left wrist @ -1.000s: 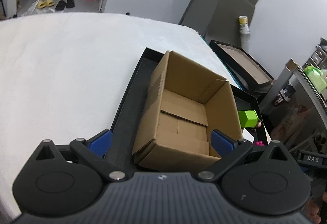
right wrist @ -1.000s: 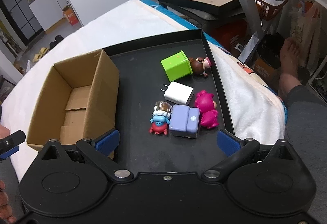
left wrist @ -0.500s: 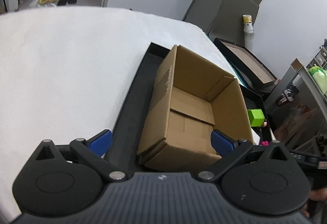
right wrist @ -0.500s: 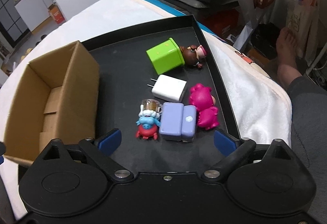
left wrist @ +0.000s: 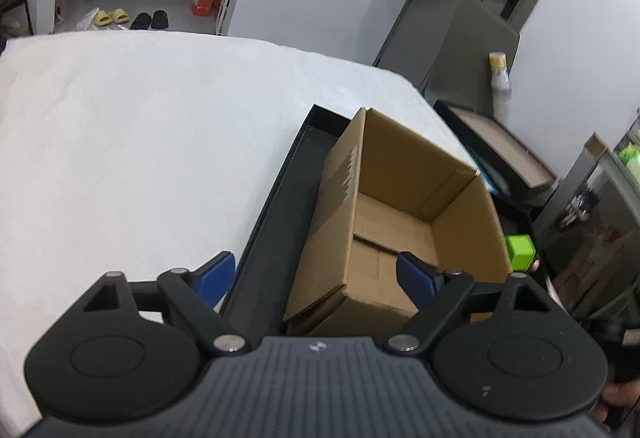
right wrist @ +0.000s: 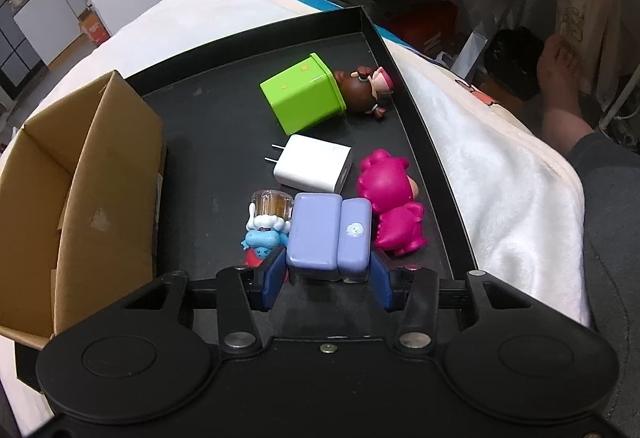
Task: Organize rigid objects
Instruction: 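Move the right gripper down over the lavender cube toy, then close the right gripper on the lavender cube toy and lift it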
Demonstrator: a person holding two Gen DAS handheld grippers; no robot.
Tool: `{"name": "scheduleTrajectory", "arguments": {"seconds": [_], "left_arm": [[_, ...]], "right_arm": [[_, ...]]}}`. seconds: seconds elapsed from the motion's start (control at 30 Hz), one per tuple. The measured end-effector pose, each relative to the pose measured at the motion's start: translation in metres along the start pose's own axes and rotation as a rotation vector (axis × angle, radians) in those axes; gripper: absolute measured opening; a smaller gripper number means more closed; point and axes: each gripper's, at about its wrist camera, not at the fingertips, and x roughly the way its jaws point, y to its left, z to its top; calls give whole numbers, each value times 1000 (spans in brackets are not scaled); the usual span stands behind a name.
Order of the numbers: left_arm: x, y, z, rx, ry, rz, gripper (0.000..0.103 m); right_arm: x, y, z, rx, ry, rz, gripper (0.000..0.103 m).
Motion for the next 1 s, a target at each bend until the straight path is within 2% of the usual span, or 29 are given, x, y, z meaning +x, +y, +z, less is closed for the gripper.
{"name": "scheduleTrajectory", "arguments": {"seconds": [0.1,0.17,0.37,0.73,1.0], "left_arm": [[4,6,0,-63,21,-32,77],[9,7,0,-61,50,-33,64],[9,3,1,-35,67,-69,44],[6,6,2,-46,63,-92,29],[7,11,4,-72,57,-94,22]], "right_arm": [[-3,-1,-1,-8,-3,-1,44],[-5,-1,0,-6,-4,2,44],[-13,2,4,-27,-8,8,44],[-30,12,12,-83,-14,19,43],[-47,27,21,-124,-39,22,43]]}}
